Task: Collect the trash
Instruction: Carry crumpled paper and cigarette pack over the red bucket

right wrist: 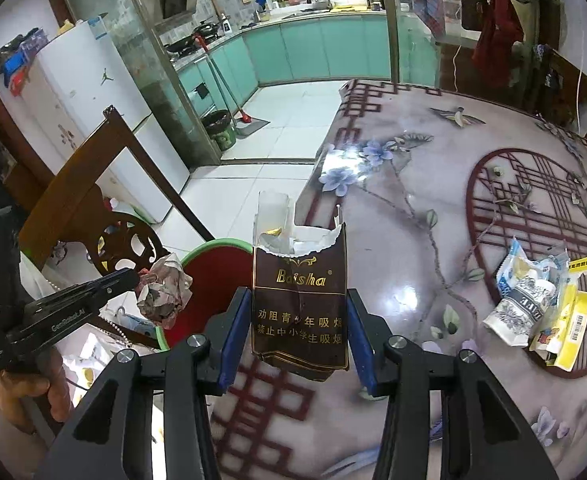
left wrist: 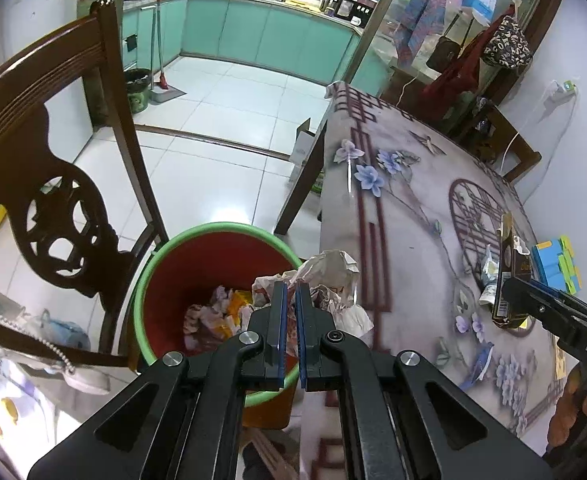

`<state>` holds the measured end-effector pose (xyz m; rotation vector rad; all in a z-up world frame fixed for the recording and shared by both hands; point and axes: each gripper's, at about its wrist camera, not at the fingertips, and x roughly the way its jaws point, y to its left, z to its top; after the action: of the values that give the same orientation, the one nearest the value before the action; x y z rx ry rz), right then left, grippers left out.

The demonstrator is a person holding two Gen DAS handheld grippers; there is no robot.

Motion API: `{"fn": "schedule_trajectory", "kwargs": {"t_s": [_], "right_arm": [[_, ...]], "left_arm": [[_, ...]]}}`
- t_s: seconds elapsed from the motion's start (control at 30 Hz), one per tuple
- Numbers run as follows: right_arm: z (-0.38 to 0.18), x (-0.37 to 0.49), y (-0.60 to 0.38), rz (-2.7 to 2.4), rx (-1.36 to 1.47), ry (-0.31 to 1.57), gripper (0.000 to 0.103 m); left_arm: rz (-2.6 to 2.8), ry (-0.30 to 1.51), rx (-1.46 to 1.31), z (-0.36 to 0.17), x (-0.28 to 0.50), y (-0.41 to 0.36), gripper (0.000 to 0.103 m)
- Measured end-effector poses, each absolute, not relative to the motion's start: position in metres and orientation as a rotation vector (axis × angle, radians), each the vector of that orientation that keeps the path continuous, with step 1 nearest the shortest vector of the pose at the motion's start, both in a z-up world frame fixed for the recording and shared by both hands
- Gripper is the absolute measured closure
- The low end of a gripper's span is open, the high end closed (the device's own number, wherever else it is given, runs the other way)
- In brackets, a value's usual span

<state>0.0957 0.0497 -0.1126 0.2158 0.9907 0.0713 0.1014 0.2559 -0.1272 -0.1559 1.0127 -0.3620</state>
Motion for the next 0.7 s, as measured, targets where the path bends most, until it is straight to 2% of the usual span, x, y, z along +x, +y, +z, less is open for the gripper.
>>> {"fn": "schedule_trajectory", "kwargs": {"t_s": [0.7], "right_arm": [[-0.131,0.136,0.113,0.153,0.169,1.041,0.058]], "left_arm": [[-0.302,1.084,-0.171,-0.16,0.128,0.299,0.099]]}}
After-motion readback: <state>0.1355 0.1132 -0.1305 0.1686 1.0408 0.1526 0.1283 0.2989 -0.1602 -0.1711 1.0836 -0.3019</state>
